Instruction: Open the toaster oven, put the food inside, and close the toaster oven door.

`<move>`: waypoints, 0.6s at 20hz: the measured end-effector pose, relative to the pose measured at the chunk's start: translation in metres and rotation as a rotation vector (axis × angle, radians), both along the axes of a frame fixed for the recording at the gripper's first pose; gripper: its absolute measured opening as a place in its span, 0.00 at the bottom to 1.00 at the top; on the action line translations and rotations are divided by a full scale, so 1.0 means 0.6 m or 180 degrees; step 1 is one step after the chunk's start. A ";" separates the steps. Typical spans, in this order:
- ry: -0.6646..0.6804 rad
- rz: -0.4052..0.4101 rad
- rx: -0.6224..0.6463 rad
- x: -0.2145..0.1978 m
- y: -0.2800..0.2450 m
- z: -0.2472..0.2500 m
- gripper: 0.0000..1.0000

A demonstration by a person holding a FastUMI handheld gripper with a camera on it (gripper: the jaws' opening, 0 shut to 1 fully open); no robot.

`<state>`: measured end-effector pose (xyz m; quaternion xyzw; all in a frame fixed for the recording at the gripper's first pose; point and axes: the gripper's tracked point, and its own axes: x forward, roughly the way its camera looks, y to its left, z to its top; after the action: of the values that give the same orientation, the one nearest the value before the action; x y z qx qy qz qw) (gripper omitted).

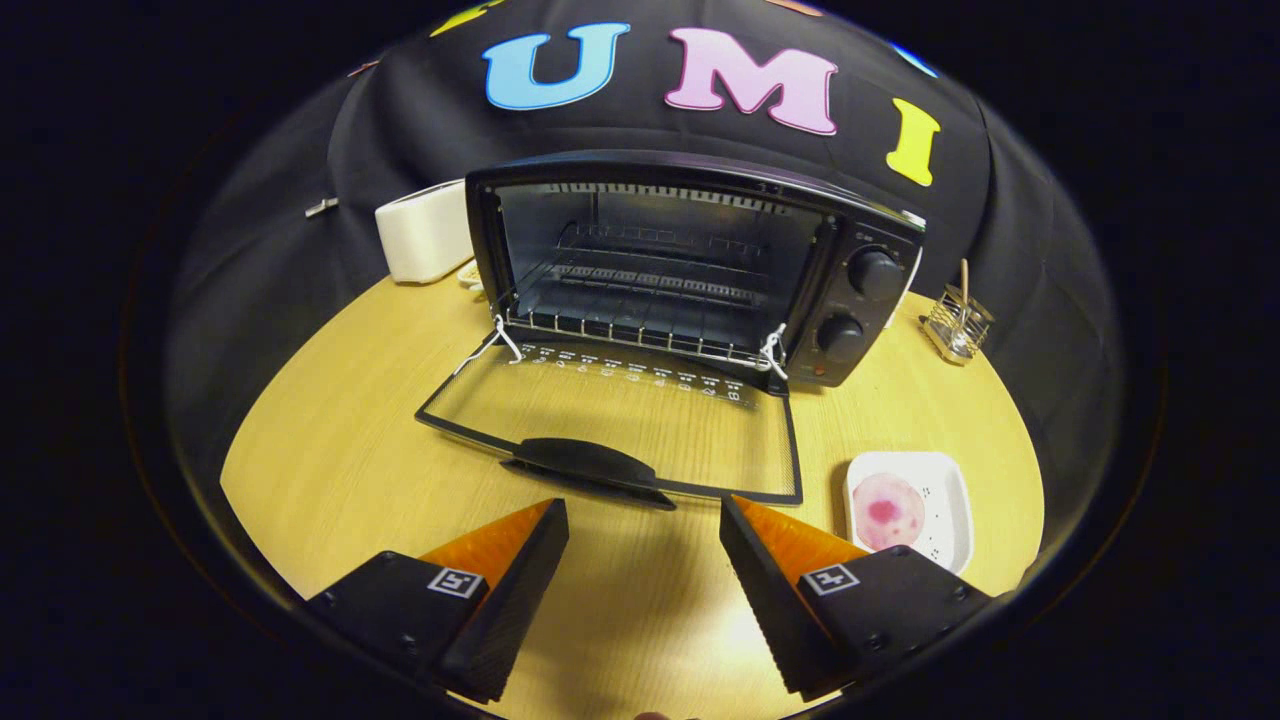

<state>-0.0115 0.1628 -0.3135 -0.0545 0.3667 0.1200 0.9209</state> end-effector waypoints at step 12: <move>-0.0120 -0.0451 0.0030 -0.002 -0.271 0.125 0.99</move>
<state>-0.0128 0.0005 -0.2387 -0.0262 0.3517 0.0552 0.9341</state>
